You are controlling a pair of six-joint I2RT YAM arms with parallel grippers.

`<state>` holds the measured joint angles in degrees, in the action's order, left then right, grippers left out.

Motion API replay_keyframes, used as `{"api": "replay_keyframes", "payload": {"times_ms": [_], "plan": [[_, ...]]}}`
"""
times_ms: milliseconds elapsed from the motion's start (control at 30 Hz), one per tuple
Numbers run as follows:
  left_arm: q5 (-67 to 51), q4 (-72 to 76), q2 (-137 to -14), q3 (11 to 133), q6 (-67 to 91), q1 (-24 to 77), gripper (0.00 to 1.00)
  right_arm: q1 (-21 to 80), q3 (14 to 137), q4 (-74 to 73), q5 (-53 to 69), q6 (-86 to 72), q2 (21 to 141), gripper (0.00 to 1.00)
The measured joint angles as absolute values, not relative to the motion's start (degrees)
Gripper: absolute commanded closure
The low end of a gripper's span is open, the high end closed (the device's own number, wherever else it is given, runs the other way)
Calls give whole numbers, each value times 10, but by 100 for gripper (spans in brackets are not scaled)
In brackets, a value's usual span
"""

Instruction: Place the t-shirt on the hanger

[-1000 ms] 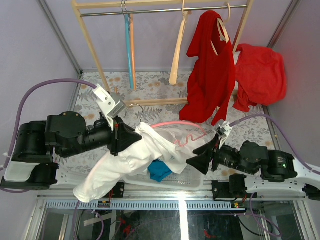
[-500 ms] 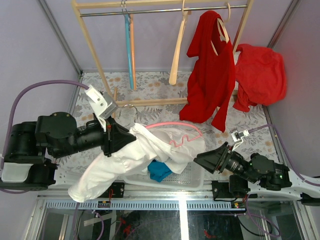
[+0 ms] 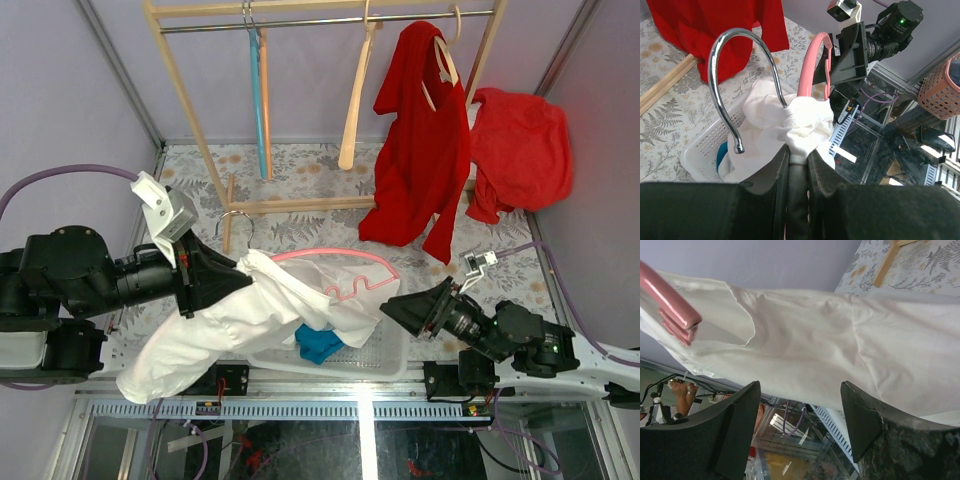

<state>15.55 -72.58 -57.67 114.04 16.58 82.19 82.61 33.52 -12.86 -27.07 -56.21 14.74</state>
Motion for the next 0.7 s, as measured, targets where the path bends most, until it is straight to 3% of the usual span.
{"api": "replay_keyframes", "payload": {"times_ms": [467, 700], "plan": [[151, -725, -556, 1140, 159, 822, 100, 826, 412, -119, -371, -508, 283, 23], [150, -725, -536, 1140, 159, 822, 100, 783, 422, -95, -359, -493, 333, 23]]}}
